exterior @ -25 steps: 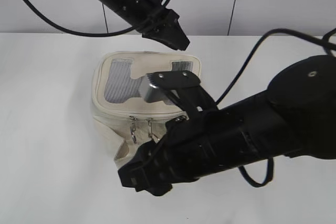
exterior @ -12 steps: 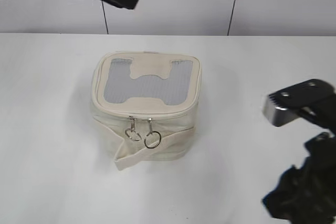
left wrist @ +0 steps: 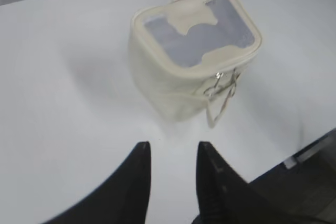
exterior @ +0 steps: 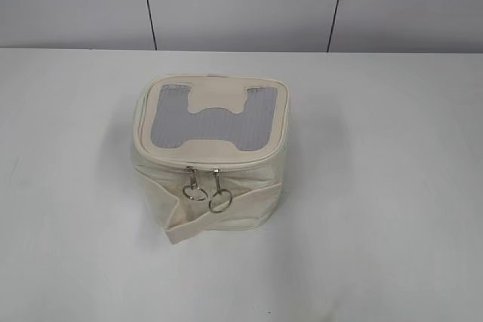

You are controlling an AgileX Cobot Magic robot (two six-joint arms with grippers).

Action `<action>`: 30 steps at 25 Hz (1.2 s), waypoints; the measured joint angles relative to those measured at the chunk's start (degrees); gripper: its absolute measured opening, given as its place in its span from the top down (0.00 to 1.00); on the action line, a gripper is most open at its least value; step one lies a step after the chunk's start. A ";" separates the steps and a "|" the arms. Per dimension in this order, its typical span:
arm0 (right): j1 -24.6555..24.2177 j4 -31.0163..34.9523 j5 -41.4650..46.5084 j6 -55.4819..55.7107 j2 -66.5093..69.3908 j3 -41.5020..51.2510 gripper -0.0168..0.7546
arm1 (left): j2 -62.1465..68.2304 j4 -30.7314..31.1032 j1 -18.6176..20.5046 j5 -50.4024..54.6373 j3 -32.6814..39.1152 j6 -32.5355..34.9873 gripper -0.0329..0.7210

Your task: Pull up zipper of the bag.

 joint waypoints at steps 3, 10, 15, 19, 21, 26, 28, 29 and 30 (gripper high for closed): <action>0.00 -1.75 0.23 0.00 -9.00 0.01 0.44 | -13.10 4.07 0.00 6.76 4.76 -2.92 0.65; 0.00 -6.49 0.65 1.75 -21.69 0.17 0.48 | -25.12 4.72 0.07 12.91 7.73 -3.71 0.65; 0.00 -7.14 0.18 1.97 -25.59 0.83 0.50 | -24.85 4.93 0.18 5.32 10.03 -3.83 0.65; 0.00 -7.14 0.01 2.04 -25.90 0.83 0.52 | -24.72 4.98 0.18 4.18 10.64 -3.39 0.65; 0.00 -7.26 0.01 2.04 -25.94 0.83 0.53 | -24.72 4.98 0.18 4.15 10.64 -3.19 0.65; 0.00 -7.40 -0.10 2.04 -25.94 0.83 0.53 | -24.72 4.93 0.18 4.16 10.68 -2.93 0.65; 0.00 -7.45 -0.10 2.04 -25.94 0.83 0.53 | -24.72 4.93 0.18 4.16 10.68 -2.93 0.65; 0.00 -7.46 -0.10 2.04 -25.94 0.83 0.53 | -24.72 4.93 0.18 4.16 10.68 -2.93 0.65; 0.00 -7.51 -0.10 2.04 -25.94 0.83 0.53 | -24.72 4.93 0.18 4.16 10.74 -2.93 0.65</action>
